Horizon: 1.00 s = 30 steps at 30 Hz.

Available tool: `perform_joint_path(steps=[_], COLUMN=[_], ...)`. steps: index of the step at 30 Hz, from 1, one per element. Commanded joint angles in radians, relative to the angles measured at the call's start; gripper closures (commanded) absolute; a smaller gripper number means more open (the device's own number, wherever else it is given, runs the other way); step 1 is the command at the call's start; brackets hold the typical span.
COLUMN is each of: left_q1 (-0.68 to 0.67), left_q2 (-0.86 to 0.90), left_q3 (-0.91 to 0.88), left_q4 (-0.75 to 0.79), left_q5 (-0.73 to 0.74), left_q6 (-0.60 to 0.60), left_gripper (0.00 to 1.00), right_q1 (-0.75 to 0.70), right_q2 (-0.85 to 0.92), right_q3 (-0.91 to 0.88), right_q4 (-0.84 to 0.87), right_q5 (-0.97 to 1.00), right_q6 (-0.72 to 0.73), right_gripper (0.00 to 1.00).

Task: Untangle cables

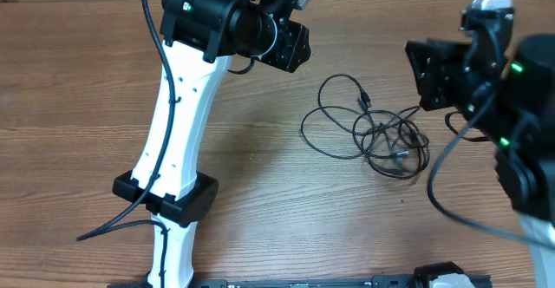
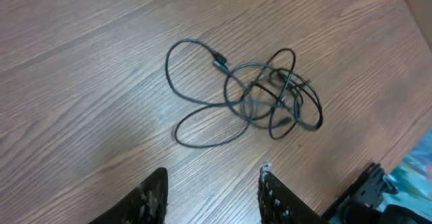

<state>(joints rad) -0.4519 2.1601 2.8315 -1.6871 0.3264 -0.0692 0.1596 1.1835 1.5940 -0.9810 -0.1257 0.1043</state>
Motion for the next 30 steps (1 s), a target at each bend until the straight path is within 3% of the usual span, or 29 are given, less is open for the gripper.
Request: perform_joint_path(steps=[1,3,6,12,19,22,24,26,27,28,30], left_q1=[0.003,0.006,0.015,0.033,0.033,0.033,0.035,0.055,0.068,0.085,0.107], left_q2=[0.002,0.001,-0.01,-0.045,-0.225,-0.338,-0.431,-0.523,-0.554,-0.587,-0.624], left_q3=[0.002,0.002,0.002,-0.018,-0.429,-0.622,-0.771,-0.901,-0.947,-1.0,-1.079], left_q4=[-0.002,-0.003,-0.003,-0.003,-0.003,-0.003,-0.003,-0.003,-0.003,0.003,0.037], left_q5=[-0.133,-0.193,-0.253,-0.319,-0.433,-0.442,-0.502,-0.562,-0.571,-0.569,-0.552], left_q6=[-0.04,-0.052,-0.08,-0.13,-0.191,-0.235,-0.331,-0.517,-0.614,-0.716,-0.785], left_gripper=[0.56,0.57,0.56,0.44,0.45,0.44,0.45,0.43,0.4,0.29,0.19], right_q1=[0.002,0.002,0.002,0.002,0.002,0.002,0.002,0.002,0.002,0.002,0.003], right_q2=[0.101,0.188,0.289,0.433,0.463,0.463,0.463,0.463,0.463,0.463,0.463], right_q3=[0.003,0.003,0.003,0.002,-0.007,-0.022,-0.052,-0.113,-0.14,-0.195,-0.287], right_q4=[-0.094,-0.16,-0.243,-0.342,-0.374,-0.359,-0.34,-0.31,-0.293,-0.253,-0.181], right_q5=[0.146,0.12,0.076,-0.045,-0.04,-0.04,-0.033,-0.034,-0.034,-0.034,-0.04], right_q6=[0.0,0.0,-0.015,-0.158,-0.162,-0.163,-0.162,-0.162,-0.162,-0.162,-0.161], right_gripper=[0.63,0.48,0.35,0.32,0.27,0.2,0.17,0.16,0.17,0.17,0.23])
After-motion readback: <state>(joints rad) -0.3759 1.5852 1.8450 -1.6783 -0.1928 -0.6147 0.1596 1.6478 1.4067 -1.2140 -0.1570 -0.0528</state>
